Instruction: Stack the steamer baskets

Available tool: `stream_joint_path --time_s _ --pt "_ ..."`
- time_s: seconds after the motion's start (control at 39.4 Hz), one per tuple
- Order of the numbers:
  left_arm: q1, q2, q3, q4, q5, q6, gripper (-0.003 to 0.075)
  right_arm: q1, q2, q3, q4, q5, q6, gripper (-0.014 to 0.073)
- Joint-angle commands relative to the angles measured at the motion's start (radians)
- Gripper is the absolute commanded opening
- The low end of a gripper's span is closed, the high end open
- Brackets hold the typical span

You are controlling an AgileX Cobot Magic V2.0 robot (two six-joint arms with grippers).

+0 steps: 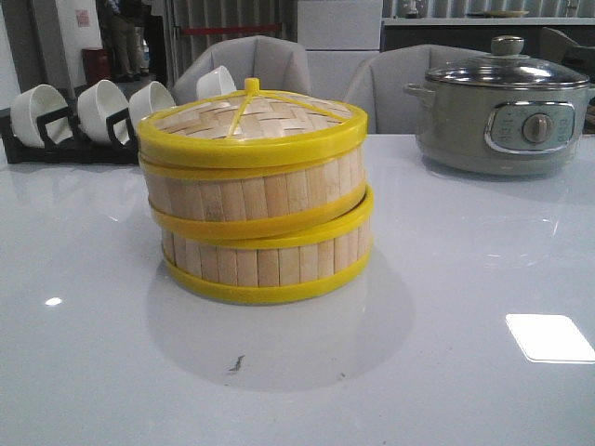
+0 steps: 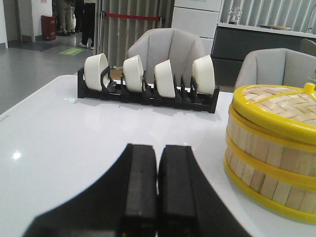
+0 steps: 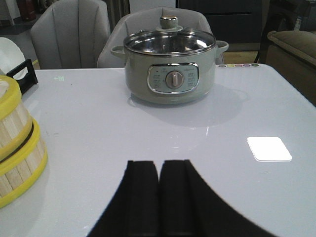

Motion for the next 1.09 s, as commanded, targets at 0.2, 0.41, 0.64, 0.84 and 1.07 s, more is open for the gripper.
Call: stream_joint_path --time_s 0.2,0.41,0.64,0.84,1.07 --pt "0.002 -0.014 0.002 0.026 -0.136 0.001 0.0084 -0.005 0.009 -0.028 -0.005 -0.086 -0.004 0.0051" --pt "0.002 -0.014 0.002 0.026 -0.138 0.001 0.0084 -0.005 0.009 -0.028 -0.005 -0.086 -0.004 0.0051" --pt "0.002 -0.014 0.002 0.026 -0.103 0.001 0.0084 -0.005 0.009 -0.028 -0.005 -0.086 -0.004 0.0051" --pt "0.002 -0.014 0.002 0.026 -0.103 0.001 0.0084 -0.005 0.009 -0.028 -0.005 -0.086 -0.004 0.0051" --pt "0.002 -0.014 0.002 0.026 -0.103 0.001 0.0084 -0.005 0.009 -0.028 -0.005 -0.086 -0.004 0.0051"
